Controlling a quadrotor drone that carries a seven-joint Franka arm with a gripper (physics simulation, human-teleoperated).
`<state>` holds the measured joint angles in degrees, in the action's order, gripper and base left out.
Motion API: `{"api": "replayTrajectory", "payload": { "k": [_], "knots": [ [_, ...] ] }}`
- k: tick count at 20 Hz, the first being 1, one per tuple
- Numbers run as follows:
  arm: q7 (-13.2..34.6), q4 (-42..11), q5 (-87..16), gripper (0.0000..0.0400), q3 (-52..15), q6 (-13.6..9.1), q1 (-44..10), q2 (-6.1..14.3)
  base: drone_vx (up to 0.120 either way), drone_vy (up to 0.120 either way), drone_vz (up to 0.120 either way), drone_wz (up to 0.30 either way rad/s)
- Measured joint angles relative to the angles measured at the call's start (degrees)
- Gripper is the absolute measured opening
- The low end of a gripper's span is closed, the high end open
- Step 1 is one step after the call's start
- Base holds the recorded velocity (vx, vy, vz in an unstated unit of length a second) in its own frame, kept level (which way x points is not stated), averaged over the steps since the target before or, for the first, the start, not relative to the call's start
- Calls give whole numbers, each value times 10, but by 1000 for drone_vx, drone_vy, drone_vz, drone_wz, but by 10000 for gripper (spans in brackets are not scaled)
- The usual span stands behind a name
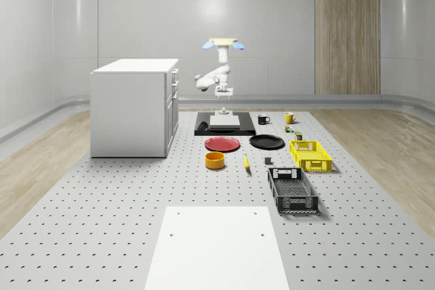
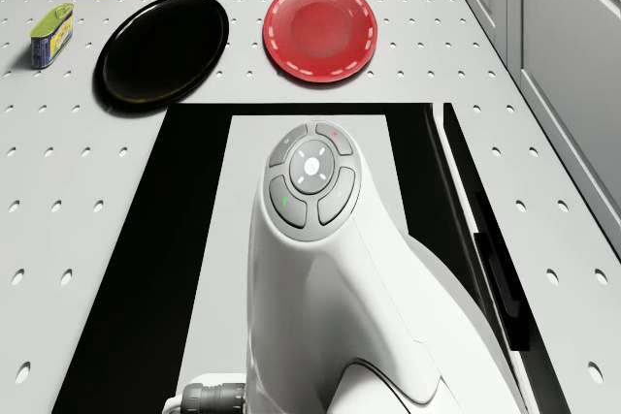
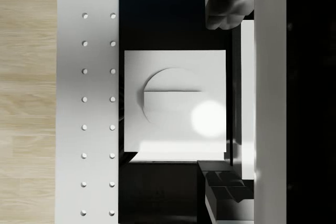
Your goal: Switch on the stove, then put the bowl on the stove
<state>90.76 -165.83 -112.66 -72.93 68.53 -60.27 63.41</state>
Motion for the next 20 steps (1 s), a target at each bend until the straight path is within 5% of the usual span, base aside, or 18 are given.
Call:
{"api": "replayTrajectory", "payload": {
  "k": [3,20],
  "knots": [
    [4,1,4,400,-4,7,-5,9,107,0,-120,0],
    [20,4,30,400,-19,50,-22,58,0,0,-111,0]
  ]
}}
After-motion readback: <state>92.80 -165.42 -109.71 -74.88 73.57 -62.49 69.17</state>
